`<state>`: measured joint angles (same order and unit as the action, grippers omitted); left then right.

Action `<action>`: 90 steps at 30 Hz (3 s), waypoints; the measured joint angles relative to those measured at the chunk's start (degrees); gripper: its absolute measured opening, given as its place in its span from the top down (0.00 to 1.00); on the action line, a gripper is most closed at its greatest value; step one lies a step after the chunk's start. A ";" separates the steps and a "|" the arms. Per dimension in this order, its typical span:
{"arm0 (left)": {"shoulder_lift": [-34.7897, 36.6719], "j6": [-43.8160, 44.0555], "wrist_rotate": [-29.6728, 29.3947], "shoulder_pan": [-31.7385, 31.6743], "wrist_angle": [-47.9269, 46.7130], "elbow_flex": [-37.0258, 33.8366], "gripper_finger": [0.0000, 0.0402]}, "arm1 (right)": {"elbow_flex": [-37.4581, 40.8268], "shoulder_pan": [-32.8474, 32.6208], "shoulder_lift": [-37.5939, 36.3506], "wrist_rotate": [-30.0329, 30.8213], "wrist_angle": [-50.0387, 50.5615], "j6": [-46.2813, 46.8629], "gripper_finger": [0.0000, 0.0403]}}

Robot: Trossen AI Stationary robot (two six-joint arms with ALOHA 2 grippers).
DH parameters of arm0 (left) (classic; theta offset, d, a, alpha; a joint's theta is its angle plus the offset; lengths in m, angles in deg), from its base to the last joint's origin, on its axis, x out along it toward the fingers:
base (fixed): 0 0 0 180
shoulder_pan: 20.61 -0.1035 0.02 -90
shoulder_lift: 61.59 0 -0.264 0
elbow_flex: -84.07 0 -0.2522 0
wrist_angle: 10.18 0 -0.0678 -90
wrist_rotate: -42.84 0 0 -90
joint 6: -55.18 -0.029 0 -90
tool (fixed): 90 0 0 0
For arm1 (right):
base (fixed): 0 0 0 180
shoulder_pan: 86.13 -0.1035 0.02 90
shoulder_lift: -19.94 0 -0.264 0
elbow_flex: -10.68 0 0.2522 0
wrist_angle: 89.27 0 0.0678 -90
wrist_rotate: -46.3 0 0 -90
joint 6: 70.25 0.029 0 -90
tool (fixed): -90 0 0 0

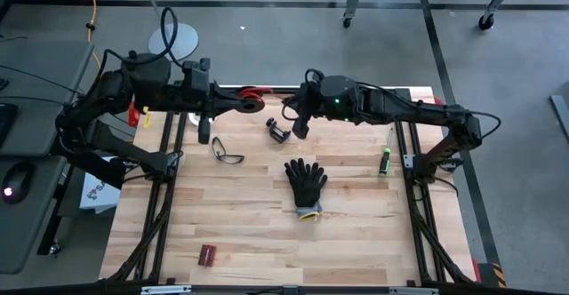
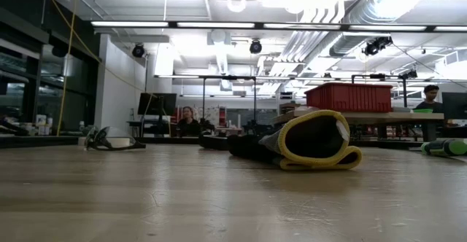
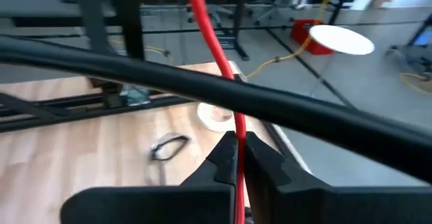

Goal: Coil cords
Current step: Coil the orange wire onto the spool

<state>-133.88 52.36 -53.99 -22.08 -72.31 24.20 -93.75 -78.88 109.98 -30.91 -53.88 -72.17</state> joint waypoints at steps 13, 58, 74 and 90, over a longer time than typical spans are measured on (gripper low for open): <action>-0.14 5.70 -4.11 -2.15 5.54 -0.69 1.00 | 0.00 -3.69 -0.24 -2.73 0.87 0.94 1.00; -12.54 71.37 13.85 -12.46 44.72 -2.56 1.00 | 0.00 -7.00 3.53 -5.39 -32.77 -4.65 1.00; -6.39 70.39 6.62 -8.47 34.85 -2.51 1.00 | -0.02 -4.90 3.05 -10.48 -38.59 -4.38 1.00; -7.87 74.57 6.14 -4.33 36.17 -2.54 1.00 | -0.02 -3.38 6.19 -9.04 -46.75 -4.10 1.00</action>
<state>-141.75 126.94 -47.85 -26.41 -36.15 21.66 -93.77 -82.26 116.16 -39.95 -100.64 -76.27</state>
